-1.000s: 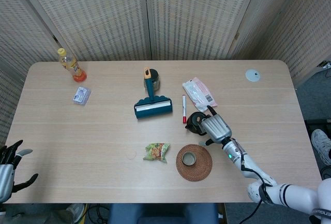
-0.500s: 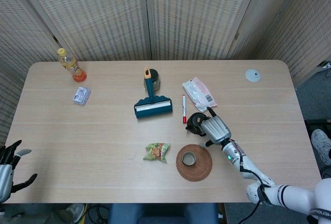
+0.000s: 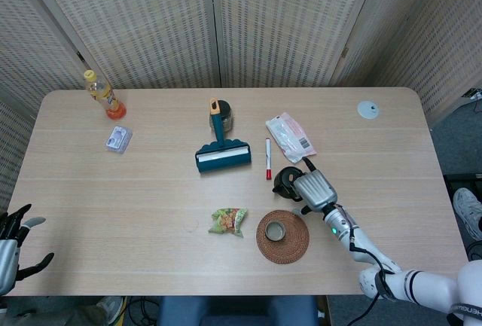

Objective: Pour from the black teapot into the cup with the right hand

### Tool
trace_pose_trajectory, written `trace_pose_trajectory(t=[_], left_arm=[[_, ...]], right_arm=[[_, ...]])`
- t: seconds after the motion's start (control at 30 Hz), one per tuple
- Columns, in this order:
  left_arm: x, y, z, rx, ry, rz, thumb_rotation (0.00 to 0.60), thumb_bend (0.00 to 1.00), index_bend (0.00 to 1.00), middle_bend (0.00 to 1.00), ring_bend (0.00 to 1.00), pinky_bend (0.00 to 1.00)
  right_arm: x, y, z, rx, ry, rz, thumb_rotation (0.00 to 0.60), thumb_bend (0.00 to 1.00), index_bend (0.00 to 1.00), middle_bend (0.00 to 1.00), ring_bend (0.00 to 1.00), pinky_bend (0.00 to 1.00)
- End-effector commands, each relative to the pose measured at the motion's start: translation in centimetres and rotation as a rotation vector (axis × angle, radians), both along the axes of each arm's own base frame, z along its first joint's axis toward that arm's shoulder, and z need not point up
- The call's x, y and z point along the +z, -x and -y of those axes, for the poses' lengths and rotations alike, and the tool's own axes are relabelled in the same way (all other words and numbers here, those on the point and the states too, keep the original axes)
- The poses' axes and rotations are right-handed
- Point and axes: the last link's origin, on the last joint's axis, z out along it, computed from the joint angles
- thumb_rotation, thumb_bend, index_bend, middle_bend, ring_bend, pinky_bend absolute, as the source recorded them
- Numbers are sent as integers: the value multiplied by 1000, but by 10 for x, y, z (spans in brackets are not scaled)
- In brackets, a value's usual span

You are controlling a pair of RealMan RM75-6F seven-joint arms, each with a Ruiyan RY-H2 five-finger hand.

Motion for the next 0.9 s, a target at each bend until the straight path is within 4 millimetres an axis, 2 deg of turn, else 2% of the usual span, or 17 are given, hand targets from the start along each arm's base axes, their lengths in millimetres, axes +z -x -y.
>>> trace_pose_trajectory(t=[0.03, 0.5, 0.9], left_arm=[[0, 0, 0, 0, -1, 0, 600, 184, 278, 90, 120, 39], [1, 0, 0, 0, -2, -2, 600, 183, 278, 90, 120, 39], [1, 1, 1, 4, -2, -2, 600, 183, 278, 90, 120, 39]], right_arm=[[-1, 0, -1, 1, -4, 1, 436, 0, 609, 609, 507, 0], [-1, 5, -7, 8, -10, -28, 472, 0, 614, 613, 525, 0], [-5, 9, -12, 31, -19, -63, 480, 0, 618, 616, 533, 0]])
